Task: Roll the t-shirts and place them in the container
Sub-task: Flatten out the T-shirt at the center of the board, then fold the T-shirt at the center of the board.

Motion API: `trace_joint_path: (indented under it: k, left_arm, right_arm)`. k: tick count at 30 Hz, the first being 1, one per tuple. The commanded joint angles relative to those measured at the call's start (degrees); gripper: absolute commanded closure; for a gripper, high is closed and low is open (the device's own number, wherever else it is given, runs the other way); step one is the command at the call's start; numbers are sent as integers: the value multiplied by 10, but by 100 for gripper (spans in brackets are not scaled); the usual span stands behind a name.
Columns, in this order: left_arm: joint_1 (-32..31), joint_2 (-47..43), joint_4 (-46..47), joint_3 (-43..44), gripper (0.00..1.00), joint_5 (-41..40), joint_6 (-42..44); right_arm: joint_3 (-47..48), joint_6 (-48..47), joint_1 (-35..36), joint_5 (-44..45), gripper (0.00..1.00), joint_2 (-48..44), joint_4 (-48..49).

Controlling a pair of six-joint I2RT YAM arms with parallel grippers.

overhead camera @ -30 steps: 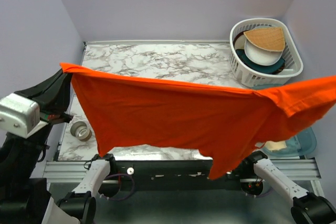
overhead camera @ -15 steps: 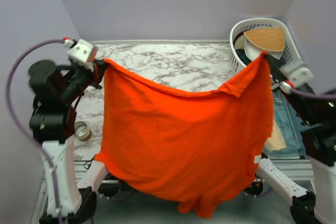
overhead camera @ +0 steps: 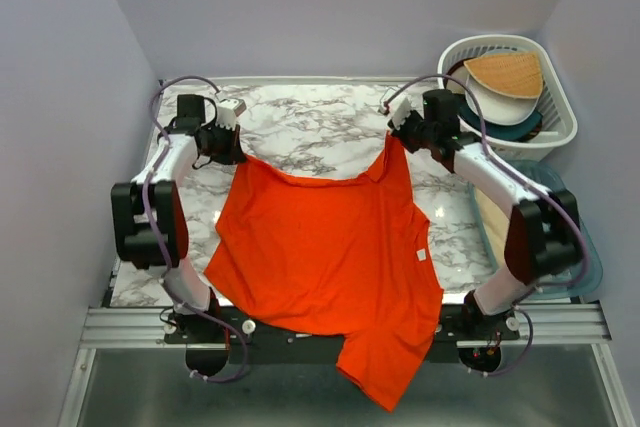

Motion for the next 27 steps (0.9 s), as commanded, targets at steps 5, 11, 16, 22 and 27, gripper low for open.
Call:
trace_joint_path:
  k: [5,11,16,22,27]
  left_arm:
    - [29,206,22,209,100,-47,6]
    - [28,276,19,306,100,-85,-30]
    - [17,295,23,343,100,-114,-33]
    - [14,295,10,356,100,-103,-17]
    - [14,286,-6,357,100,-107,8]
  right_arm:
    - [239,-24,-19,101,99,255,34]
    - [432,-19,-37,125,99,393,0]
    - [513,-48,-41,106,99,449,-5]
    - [537,-51,-39,89,99,470,-15]
    - [501,-52,-40,87,99,442,-30]
